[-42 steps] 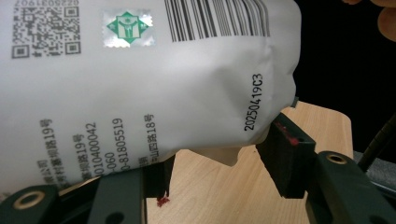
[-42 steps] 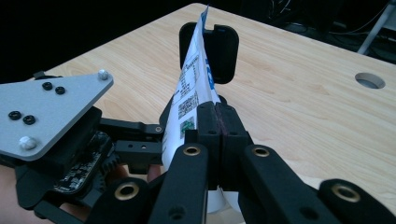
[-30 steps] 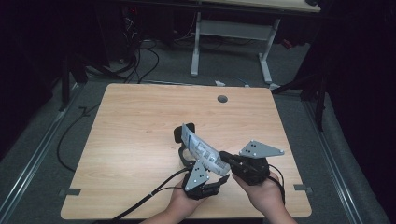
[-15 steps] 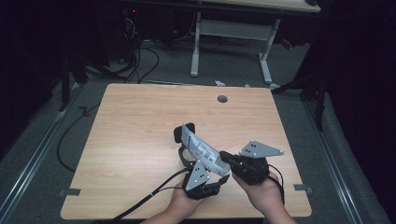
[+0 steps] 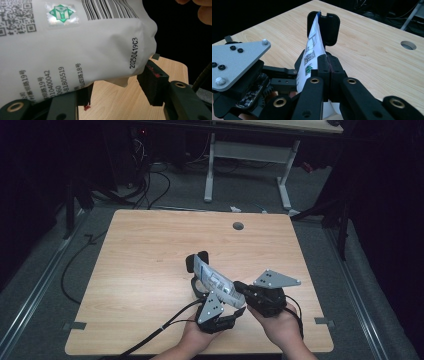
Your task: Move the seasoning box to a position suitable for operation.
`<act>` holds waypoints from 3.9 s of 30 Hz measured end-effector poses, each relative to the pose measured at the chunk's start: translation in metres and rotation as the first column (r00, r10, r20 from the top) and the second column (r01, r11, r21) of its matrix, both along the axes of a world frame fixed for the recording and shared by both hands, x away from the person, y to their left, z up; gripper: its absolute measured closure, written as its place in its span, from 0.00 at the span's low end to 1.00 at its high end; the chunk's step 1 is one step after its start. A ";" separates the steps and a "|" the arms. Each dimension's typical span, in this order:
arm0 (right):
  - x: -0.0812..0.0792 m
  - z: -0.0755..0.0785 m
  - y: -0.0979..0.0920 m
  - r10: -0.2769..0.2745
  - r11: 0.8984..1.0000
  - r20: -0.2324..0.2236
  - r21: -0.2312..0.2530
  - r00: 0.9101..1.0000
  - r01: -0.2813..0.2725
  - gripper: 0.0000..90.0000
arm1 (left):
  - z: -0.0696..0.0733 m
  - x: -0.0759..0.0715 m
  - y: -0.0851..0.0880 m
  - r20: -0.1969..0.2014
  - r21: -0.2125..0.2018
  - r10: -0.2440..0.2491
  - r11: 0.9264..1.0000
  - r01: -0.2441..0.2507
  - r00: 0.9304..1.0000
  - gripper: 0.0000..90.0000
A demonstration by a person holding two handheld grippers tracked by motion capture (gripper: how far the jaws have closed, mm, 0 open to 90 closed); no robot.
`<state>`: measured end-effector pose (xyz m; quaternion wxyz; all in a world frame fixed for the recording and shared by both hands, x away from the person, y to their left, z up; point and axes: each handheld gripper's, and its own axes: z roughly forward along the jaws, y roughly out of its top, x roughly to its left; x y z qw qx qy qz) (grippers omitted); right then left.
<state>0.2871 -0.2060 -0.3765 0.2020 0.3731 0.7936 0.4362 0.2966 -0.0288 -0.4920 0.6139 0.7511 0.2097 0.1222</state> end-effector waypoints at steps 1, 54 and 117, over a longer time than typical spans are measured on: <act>0.000 0.000 0.001 -0.001 1.000 -0.003 0.001 1.000 0.001 1.00 | 0.000 0.000 0.000 -0.002 0.000 -0.001 1.000 0.001 1.000 0.54; 0.001 0.000 0.006 0.009 1.000 0.010 -0.019 1.000 -0.009 1.00 | 0.002 0.004 0.001 0.007 0.011 0.005 1.000 -0.006 1.000 0.56; 0.006 -0.001 0.012 0.021 1.000 0.020 -0.011 1.000 -0.021 1.00 | 0.004 0.009 0.003 0.010 -0.008 0.043 0.999 -0.043 0.999 0.57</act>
